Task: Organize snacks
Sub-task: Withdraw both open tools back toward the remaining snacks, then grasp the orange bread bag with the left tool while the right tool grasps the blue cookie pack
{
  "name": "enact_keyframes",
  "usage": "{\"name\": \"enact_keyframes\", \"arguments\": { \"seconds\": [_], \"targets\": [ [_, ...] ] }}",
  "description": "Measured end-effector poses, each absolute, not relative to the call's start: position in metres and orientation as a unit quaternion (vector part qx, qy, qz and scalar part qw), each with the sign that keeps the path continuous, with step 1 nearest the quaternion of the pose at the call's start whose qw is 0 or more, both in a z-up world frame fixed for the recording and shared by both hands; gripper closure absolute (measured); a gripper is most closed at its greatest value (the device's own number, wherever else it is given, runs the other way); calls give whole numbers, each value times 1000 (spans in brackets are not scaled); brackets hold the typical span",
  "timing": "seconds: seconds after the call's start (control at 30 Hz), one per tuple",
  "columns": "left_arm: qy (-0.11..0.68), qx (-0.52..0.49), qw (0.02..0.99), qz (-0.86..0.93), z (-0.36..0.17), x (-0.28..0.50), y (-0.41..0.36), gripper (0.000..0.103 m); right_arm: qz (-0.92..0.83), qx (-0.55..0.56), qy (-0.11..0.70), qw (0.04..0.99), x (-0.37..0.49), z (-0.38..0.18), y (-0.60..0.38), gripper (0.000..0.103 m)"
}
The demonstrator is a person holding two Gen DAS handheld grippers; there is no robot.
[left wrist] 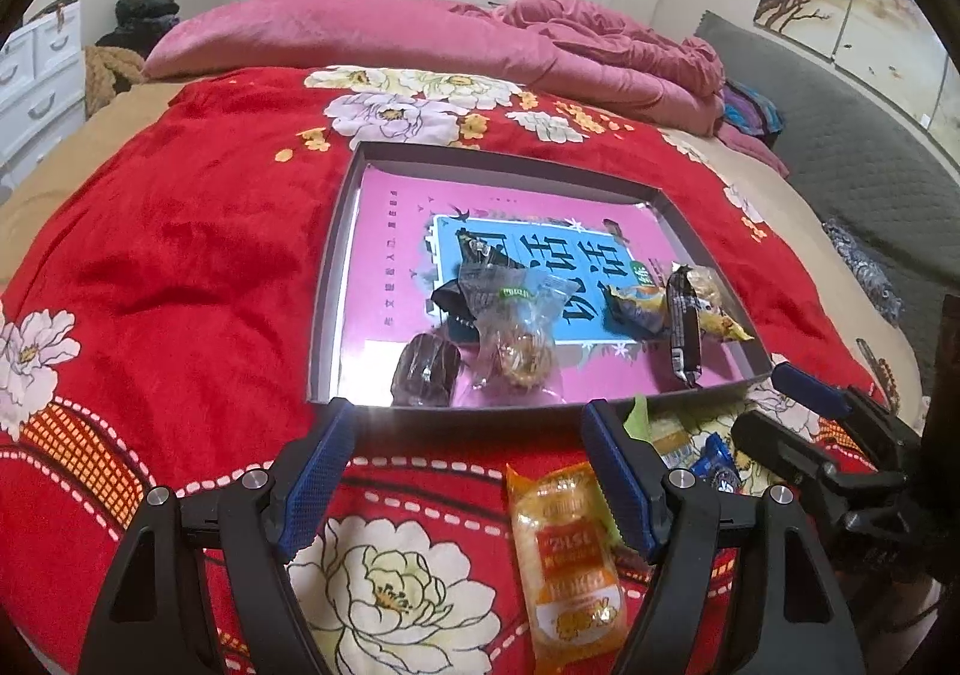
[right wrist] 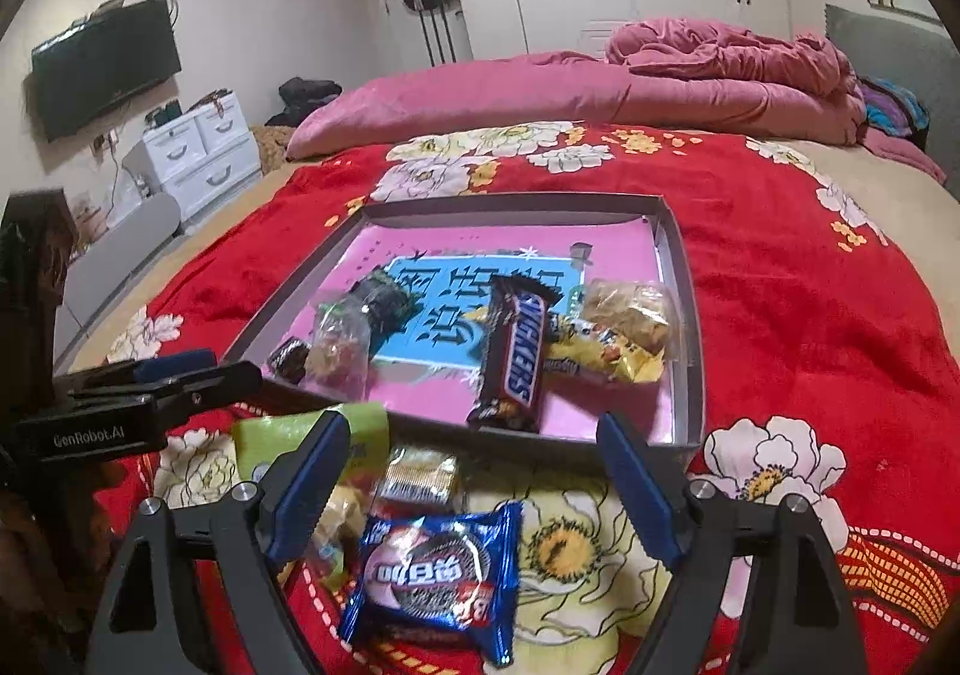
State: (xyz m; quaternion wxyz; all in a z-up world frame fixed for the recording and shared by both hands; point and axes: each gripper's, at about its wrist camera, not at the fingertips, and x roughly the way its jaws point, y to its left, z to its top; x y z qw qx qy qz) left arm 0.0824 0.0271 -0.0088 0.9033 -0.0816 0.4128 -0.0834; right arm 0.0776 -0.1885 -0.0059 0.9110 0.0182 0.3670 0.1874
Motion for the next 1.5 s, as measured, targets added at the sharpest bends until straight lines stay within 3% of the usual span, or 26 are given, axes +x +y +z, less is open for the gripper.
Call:
{"name": "enact_keyframes", "arguments": {
  "seconds": [1.5],
  "targets": [
    [497, -60, 859, -106, -34, 44, 8, 25, 173, -18, 441, 880, 51, -36, -181, 17]
  ]
}}
